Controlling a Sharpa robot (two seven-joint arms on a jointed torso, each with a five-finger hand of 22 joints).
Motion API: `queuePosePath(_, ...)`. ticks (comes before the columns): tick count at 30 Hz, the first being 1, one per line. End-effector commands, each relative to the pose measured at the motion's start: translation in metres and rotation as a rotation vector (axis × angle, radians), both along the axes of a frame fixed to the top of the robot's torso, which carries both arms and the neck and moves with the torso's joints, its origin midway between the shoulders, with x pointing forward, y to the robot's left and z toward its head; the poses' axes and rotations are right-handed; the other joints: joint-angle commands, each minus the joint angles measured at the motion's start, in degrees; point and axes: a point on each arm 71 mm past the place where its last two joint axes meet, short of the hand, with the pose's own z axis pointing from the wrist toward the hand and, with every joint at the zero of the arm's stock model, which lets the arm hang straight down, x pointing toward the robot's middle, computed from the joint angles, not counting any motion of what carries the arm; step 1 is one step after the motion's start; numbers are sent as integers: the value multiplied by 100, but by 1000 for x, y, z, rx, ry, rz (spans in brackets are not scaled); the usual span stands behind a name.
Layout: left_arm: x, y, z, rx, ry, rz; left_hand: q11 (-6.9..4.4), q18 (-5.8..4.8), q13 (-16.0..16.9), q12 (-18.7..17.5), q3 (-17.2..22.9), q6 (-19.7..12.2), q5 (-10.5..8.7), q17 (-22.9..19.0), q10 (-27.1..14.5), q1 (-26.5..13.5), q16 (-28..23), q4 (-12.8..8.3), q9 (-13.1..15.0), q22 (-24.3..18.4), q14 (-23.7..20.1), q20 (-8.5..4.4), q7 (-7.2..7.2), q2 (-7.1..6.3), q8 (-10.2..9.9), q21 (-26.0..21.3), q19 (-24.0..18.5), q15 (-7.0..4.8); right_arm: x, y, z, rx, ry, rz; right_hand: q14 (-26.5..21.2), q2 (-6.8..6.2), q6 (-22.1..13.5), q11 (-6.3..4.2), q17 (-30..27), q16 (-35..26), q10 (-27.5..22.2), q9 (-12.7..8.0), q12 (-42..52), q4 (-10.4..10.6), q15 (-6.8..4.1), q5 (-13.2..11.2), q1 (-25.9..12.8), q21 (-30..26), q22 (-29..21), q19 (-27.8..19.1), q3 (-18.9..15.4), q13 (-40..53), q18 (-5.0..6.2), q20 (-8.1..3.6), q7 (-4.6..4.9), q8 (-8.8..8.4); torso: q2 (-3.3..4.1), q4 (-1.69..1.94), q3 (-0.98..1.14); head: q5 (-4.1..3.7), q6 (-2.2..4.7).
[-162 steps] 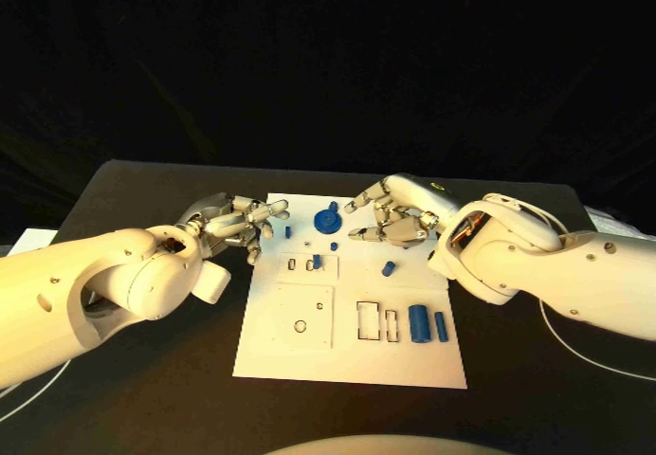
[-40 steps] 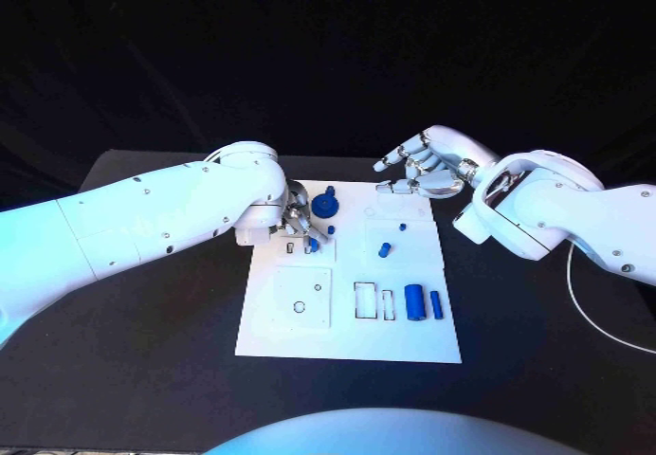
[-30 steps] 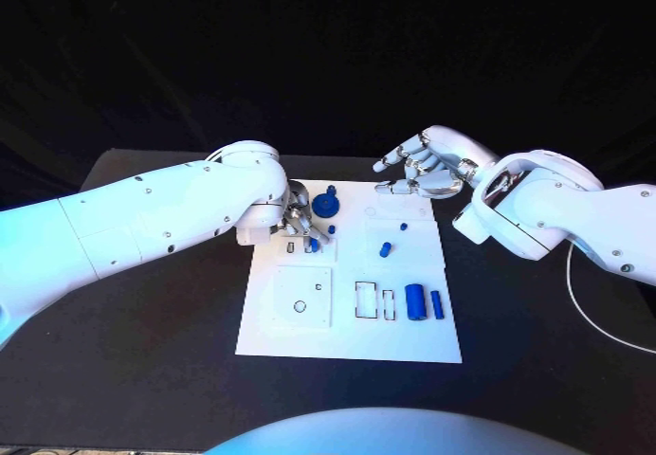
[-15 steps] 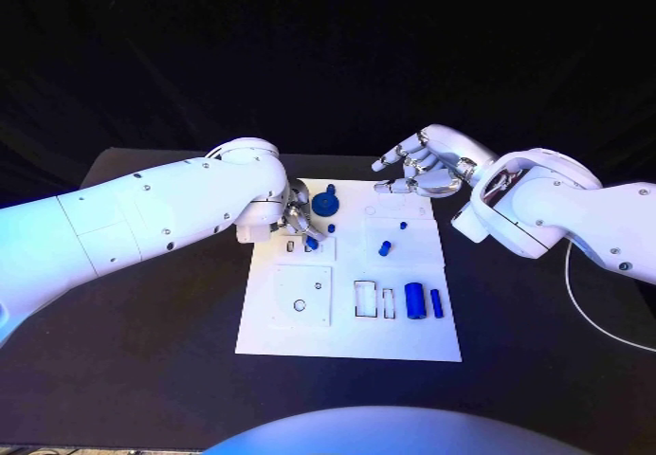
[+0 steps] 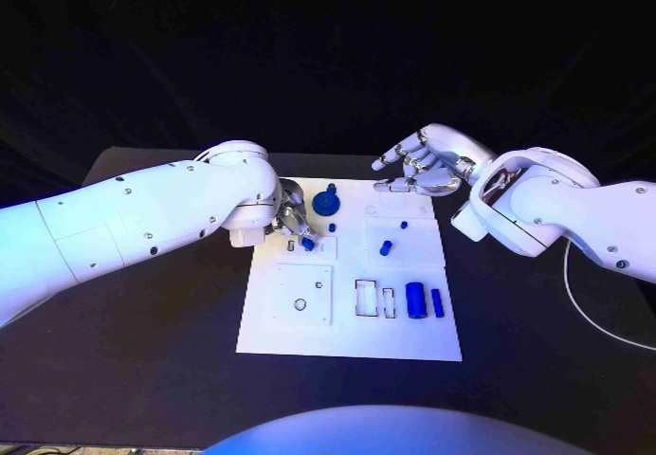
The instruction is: Assemble the parts on the task board
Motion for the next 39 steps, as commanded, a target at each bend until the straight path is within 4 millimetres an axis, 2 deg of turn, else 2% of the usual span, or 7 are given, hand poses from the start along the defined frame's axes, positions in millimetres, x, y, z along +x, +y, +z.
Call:
queuePosePath(1, -1, 5, 3, 5, -39, 79, -1, -30, 1, -4, 995, 6, -31, 1509, 41, -59, 17, -958, 18, 405, 603, 40, -35, -10, 38, -24, 13, -4, 0, 2, -2, -3, 10, 8, 351, 8, 30, -2, 355, -14, 26, 8, -1, 11, 36, 24, -28, -2, 366, 24, -29, -9, 2, -1, 6, 2, 4, -2, 2, 8, 2)
queuePosePath(7, -5, 9, 3, -22, -106, 89, -5, -36, 8, 5, 1031, 10, -35, 1509, 53, -83, 17, -986, 43, 431, 603, 38, -40, -28, 53, -6, 28, -7, 0, 1, -3, -1, 13, 8, 351, 8, 30, -2, 355, -14, 26, 8, -1, 11, 36, 24, -28, -2, 366, 24, -29, -9, 2, -1, 6, 2, -3, 4, 1, 0, -6)
queuePosePath(15, -13, 15, -8, -58, -245, 112, -15, -51, 39, 45, 1083, 33, -44, 1509, 95, -158, 17, -994, 93, 495, 603, 31, -53, -46, 91, 39, 66, -15, 0, -2, -3, -1, 12, 2, 351, 17, 31, -1, 354, -16, 27, 8, 2, 19, 36, 29, -34, -4, 362, 22, -32, -9, 2, -2, 7, 2, -25, 27, 7, 2, -26)
queuePosePath(18, -15, 16, -11, -69, -283, 111, -20, -54, 44, 53, 1096, 42, -46, 1509, 107, -188, 17, -989, 109, 507, 603, 28, -60, -53, 104, 48, 74, -18, 1, -2, -3, 0, 11, 1, 351, 17, 31, -1, 354, -16, 27, 8, 2, 19, 36, 29, -34, -4, 362, 22, -32, -9, 2, -2, 7, 2, -23, 24, 3, 9, -19)
queuePosePath(24, -20, 17, -17, -69, -317, 101, -26, -59, 51, 63, 1105, 50, -48, 1509, 119, -209, 17, -990, 122, 526, 603, 26, -67, -65, 115, 61, 85, -21, 0, -3, -3, 1, 11, 0, 351, 17, 31, -1, 354, -16, 27, 8, 2, 19, 36, 29, -34, -4, 362, 22, -32, -9, 2, -2, 7, 2, -19, 14, 8, 35, 5)
queuePosePath(28, -21, 17, -20, -65, -318, 97, -29, -59, 56, 69, 1111, 54, -48, 1509, 125, -217, 17, -992, 129, 529, 603, 24, -71, -73, 120, 63, 87, -22, 0, -3, -3, 2, 12, 0, 351, 17, 31, -1, 354, -16, 27, 8, 2, 19, 36, 29, -34, -4, 362, 22, -32, -9, 2, -2, 7, 2, -11, 11, 1, 34, 14)
queuePosePath(39, -27, 13, -24, -66, -315, 76, -32, -61, 62, 76, 1119, 59, -48, 1509, 132, -227, 17, -991, 136, 538, 603, 23, -74, -75, 126, 69, 92, -25, 0, -4, -4, 3, 14, 1, 351, 17, 31, -1, 354, -16, 27, 8, 2, 19, 36, 29, -34, -4, 362, 22, -32, -9, 2, -2, 7, 2, -4, 3, 5, 21, 15)
